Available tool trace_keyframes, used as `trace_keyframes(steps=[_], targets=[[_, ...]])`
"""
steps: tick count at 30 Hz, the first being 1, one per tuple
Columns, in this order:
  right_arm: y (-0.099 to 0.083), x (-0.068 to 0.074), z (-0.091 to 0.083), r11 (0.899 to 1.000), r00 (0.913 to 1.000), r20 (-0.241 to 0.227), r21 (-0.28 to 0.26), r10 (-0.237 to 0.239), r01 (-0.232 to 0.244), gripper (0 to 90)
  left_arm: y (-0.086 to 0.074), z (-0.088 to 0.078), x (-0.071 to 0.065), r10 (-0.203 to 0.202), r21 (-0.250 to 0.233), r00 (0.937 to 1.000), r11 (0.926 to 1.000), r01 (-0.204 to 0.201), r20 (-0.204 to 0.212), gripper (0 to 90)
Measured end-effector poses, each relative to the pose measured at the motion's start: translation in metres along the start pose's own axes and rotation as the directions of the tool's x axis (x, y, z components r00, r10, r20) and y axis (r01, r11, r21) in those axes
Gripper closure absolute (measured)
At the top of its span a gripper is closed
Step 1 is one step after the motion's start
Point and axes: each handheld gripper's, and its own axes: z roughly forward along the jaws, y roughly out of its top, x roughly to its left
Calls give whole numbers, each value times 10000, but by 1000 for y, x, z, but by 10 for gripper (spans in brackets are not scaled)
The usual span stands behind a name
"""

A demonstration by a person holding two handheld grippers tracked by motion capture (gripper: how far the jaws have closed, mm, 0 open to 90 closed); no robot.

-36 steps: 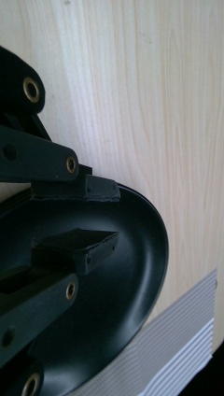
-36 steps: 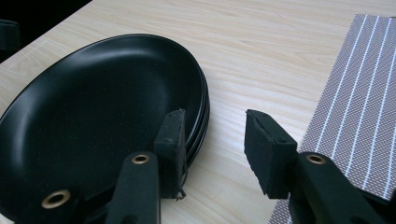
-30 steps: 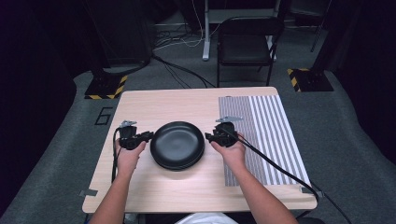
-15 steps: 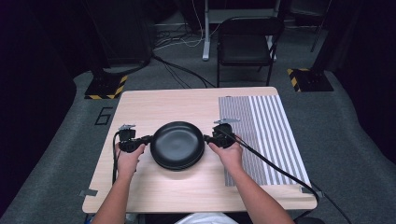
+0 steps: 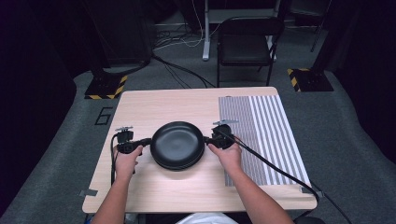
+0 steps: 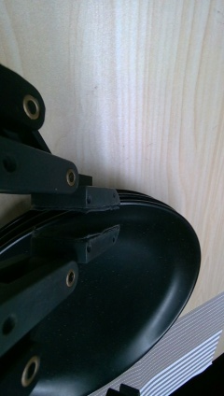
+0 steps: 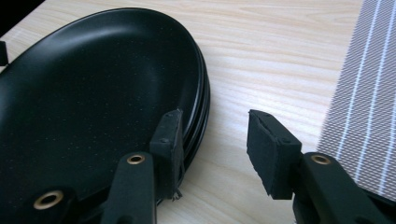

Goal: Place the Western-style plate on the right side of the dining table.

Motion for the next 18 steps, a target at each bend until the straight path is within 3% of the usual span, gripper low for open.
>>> trace_keyframes(steps=[8,18], targets=[[0,-2,4,9998,9996,-210,43,174,-173,553,-4,1,0,-134,140,9999,9998,134,38,808],[-1,-3,4,9996,9999,-53,251,119,-117,551,-7,3,1,-502,116,9986,9987,501,139,815]])
